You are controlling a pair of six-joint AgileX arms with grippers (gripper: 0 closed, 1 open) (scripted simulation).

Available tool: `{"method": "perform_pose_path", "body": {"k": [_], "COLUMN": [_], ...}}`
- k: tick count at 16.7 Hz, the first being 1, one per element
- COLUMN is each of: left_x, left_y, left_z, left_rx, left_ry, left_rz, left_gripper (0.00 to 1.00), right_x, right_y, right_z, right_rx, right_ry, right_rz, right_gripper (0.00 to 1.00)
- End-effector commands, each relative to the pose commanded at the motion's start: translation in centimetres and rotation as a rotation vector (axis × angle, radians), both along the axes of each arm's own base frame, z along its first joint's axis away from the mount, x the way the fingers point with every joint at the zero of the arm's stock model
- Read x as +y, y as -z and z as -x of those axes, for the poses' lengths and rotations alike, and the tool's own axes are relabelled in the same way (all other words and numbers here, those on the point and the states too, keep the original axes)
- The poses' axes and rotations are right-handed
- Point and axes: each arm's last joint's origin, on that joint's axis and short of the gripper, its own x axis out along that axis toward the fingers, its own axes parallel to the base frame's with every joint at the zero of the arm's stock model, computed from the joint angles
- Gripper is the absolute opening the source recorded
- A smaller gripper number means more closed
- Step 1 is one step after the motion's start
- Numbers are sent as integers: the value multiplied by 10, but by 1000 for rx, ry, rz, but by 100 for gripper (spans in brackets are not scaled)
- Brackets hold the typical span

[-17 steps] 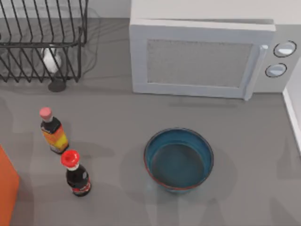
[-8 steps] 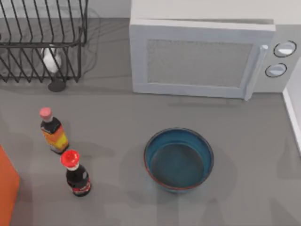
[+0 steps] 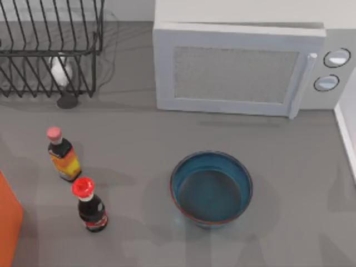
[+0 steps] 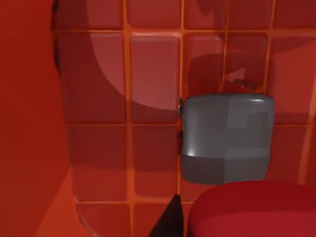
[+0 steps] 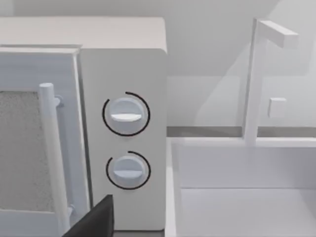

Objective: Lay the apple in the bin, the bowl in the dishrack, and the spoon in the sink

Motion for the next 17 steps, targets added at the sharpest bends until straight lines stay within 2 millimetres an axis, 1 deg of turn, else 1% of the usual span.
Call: {"method": "perform_pose_path", "body": {"k": [9,10,17], "left_x": [0,0,0], "left_y": [0,0,0], "left_z": [0,0,0], "left_rx": [0,0,0], "left_ry": [0,0,0], "left_rz": [0,0,0], "left_gripper": [98,100,100], "right_x": [0,0,0], "right_y": [0,0,0], "right_z": [0,0,0], "right_rx": [0,0,0], "right_ry": [0,0,0], "right_rz": [0,0,0], "right_gripper": [100,100,100]}}
